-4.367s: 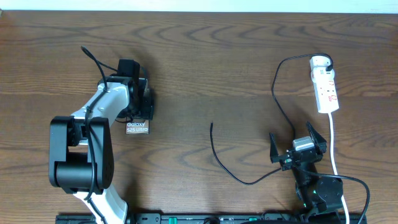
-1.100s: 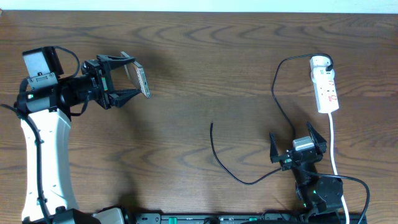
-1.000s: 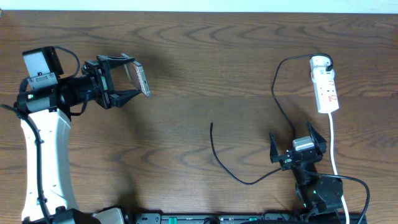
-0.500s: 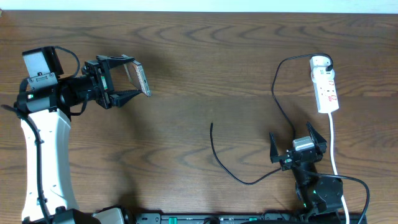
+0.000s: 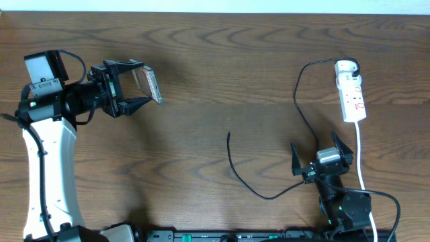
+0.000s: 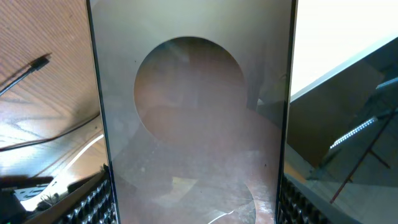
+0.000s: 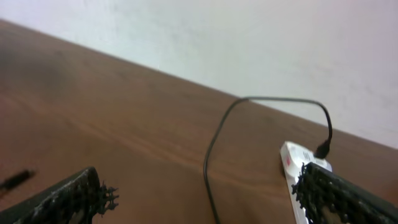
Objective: Plug charger to phone and switch on socket
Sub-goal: 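Move the right gripper to the phone's top edge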
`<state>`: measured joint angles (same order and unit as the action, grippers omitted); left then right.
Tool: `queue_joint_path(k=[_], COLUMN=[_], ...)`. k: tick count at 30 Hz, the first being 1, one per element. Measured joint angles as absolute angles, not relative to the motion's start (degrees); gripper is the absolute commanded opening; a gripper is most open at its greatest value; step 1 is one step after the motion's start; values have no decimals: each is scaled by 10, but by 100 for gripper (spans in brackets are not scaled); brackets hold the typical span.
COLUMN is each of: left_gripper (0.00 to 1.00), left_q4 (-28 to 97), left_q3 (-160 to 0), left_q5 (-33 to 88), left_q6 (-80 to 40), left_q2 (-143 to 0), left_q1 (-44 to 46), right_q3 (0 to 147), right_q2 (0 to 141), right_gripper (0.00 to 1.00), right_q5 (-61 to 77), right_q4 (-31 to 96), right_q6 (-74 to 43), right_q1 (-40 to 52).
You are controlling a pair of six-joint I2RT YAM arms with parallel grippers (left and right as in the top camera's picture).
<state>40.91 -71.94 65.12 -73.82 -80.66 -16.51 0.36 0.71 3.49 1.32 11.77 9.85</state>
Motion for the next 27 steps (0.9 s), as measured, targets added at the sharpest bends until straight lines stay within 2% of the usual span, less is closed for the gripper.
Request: queue_joint_path(k=[5,9,12,16,21,24,27], left_gripper=[7,7,7,7,7,7,7], left_q4=[410,429,439,442,464,482,497], left_q3=[-719,-719,-719,-719,-719,-719,-720], left_q5=[639,606,566,510,433,390,339], left_q6=[-733,-730,-729,-725,-722,-722,-722], left_q2=[-807,-807,-807,-806,-805,-805,-805], left_q1=[-165,-163,-152,-125,-91,-74,-56], right_q3=[8,53,139,301,500,571,597], right_q2=[7,37,112,293,548,694,822], right_gripper=[99,99,99,99,99,99,99], right_q5=[52,70,93,155,316,458,605], right_q4=[-54,-25,9,71,176,160,59], right_q6=[22,-41,-66,-79,-90,-94,-119], right_q1=[98,98,99,98,97,99,111])
